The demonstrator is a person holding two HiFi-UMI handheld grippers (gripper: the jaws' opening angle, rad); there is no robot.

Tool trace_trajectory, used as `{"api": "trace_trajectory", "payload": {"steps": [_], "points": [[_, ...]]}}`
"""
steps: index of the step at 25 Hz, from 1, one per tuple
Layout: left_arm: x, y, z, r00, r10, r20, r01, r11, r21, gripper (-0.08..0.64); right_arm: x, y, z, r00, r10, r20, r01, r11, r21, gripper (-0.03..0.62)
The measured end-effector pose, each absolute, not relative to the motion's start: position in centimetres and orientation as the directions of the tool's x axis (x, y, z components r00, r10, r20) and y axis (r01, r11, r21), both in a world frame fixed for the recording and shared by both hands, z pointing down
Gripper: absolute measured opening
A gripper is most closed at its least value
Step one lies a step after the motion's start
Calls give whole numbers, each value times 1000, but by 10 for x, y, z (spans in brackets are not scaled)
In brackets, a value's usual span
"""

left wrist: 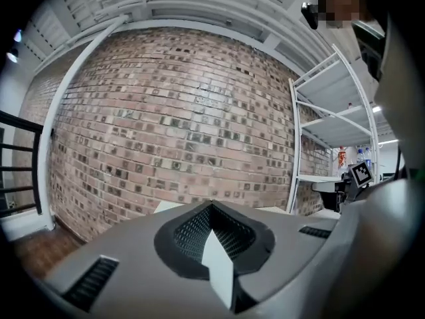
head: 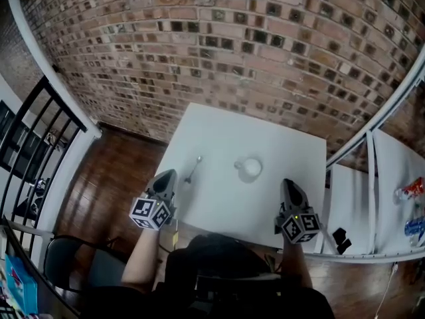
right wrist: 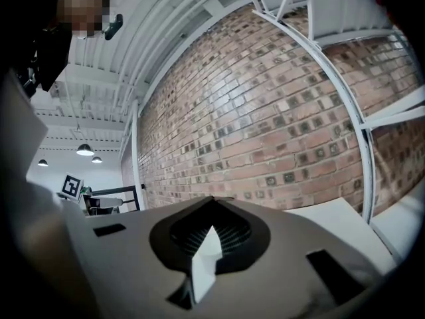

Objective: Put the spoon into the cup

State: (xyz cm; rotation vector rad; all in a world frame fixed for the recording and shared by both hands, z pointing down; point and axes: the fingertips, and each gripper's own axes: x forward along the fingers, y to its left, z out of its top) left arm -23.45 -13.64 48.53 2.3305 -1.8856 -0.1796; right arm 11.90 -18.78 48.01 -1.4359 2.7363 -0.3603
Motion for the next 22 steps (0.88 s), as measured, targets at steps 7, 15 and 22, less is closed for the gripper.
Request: {"api": "trace_trajectory", "payload": {"steps": [7, 15, 22], "points": [[-225, -161, 539, 247, -960, 135, -963, -227, 147, 3, 121, -189, 490, -573, -814, 93, -807, 542, -234, 5], [-228, -180, 599, 190, -929, 318, -980, -163, 111, 14, 113, -186, 502, -581, -803, 133, -804, 541, -246, 5], [-221, -197, 648, 186, -869, 458, -982, -158, 99, 155, 114, -182, 517, -585, -789, 187, -805, 538, -251, 5]]}}
